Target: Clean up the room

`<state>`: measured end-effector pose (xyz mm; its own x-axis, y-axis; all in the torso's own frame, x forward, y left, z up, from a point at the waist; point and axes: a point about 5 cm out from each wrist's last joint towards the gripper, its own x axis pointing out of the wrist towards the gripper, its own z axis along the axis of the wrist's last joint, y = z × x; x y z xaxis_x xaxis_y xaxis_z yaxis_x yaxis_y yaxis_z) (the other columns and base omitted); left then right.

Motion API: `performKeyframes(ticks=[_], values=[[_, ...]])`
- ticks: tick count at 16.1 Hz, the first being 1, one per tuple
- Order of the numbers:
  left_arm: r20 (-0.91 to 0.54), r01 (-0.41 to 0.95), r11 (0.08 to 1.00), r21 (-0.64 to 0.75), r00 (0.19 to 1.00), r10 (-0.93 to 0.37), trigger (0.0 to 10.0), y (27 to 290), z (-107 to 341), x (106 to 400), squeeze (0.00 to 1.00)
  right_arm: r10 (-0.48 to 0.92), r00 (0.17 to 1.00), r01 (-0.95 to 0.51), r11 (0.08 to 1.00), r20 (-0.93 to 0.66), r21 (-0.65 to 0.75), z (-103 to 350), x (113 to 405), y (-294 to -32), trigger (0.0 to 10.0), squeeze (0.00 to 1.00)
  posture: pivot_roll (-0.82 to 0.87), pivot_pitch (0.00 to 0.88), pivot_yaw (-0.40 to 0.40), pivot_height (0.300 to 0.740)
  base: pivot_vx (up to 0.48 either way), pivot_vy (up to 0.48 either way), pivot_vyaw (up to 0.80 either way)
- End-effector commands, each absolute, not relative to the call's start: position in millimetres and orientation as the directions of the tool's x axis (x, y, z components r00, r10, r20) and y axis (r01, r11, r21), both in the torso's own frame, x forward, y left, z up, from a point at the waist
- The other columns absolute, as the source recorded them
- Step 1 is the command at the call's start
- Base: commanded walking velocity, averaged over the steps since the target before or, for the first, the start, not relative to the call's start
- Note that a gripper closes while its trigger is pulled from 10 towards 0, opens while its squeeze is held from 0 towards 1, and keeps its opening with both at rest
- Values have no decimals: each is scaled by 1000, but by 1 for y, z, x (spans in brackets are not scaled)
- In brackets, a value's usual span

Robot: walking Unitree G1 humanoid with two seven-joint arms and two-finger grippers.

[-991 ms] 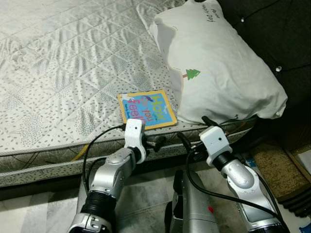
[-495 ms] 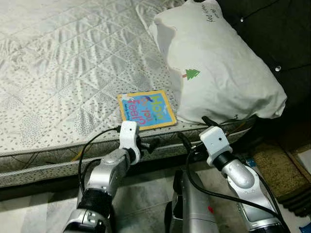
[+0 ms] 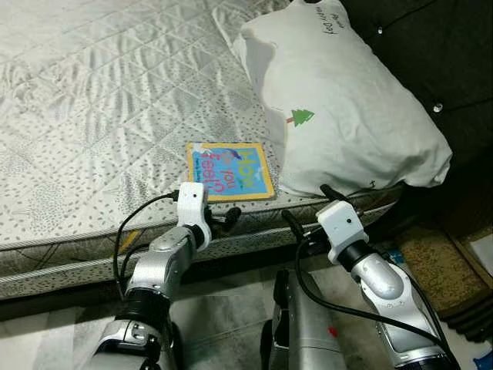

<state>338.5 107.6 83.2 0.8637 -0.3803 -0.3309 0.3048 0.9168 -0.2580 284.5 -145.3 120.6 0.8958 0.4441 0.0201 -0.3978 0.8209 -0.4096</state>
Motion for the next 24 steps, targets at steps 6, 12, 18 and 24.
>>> performKeyframes(ticks=[6,12,18,24], values=[[-349,291,920,-262,860,-372,10000,105,77,337,0,438,899,-398,818,1,-416,116,282,-149,10000,0,-11,196,-114,539,0,0,0],[-292,384,882,-273,841,-456,10000,75,90,326,0,439,898,-397,822,12,-409,116,287,-144,10000,0,12,186,-107,539,0,0,0],[-136,405,905,-130,897,-421,10000,86,118,316,0,401,915,-365,869,42,-332,120,299,-139,10000,0,41,163,-94,539,0,0,0],[86,108,991,80,990,-115,10000,171,143,293,0,277,959,-278,961,51,6,125,328,-130,10000,0,130,94,-80,539,0,0,0]])
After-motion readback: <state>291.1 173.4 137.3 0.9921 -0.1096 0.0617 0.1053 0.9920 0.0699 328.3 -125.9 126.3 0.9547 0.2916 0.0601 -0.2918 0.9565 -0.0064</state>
